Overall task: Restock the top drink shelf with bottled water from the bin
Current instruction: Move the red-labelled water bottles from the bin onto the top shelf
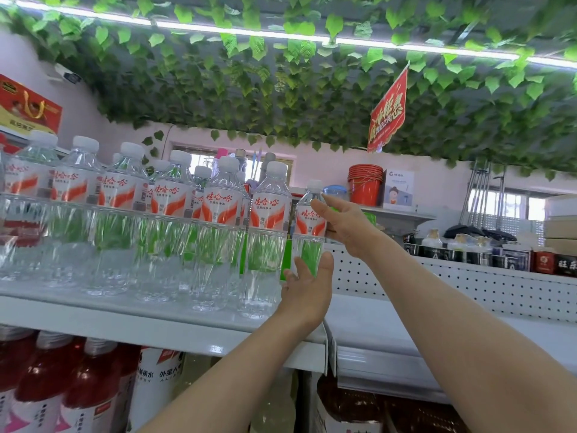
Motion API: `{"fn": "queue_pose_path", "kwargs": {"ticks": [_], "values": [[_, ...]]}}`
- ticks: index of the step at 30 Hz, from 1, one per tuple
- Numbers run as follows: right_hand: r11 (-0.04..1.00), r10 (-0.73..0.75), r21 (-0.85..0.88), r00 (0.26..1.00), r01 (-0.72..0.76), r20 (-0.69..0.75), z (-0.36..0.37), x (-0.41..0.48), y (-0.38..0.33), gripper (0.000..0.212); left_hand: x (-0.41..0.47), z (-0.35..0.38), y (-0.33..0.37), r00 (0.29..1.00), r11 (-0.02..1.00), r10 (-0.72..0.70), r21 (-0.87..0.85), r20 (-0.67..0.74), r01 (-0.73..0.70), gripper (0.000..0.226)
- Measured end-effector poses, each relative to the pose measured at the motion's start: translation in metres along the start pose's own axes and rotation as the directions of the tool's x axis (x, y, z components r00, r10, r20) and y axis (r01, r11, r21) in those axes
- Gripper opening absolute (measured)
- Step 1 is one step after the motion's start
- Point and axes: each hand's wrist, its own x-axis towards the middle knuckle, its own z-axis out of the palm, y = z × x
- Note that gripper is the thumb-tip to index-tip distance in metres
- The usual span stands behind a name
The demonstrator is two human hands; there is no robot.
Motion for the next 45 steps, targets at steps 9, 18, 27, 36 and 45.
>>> {"fn": "queue_pose_path", "kwargs": {"ticks": [9, 18, 27, 36, 45], "values": [[0.996, 0.042, -0.072, 0.998, -0.045, -0.037, 0.004, -0.006, -0.003, 0.066, -0.005, -0.002, 0.002, 1.0, 1.0, -0.006, 0.009, 0.009, 0.006, 0.092], [0.946, 0.077, -0.289, 0.97, -0.144, -0.23, 0.015, -0.049, -0.035, 0.058, -0.068, -0.03, 0.006, 0.976, 0.975, 0.21, -0.081, 0.062, -0.205, 0.078], [0.901, -0.024, -0.424, 0.968, -0.088, -0.252, 0.067, -0.116, -0.131, 0.05, -0.147, -0.17, 0.007, 0.91, 0.94, 0.34, 0.107, -0.239, -0.323, 0.07], [0.788, -0.074, -0.609, 0.996, 0.086, 0.045, 0.217, -0.187, -0.206, 0.06, -0.242, -0.338, -0.04, 0.808, 0.903, 0.279, 0.428, -0.52, -0.037, 0.072], [0.756, 0.036, -0.628, 0.946, 0.184, 0.322, 0.388, -0.245, -0.172, 0.069, -0.354, -0.428, -0.15, 0.785, 0.809, 0.144, 0.529, -0.603, 0.258, 0.069]]}}
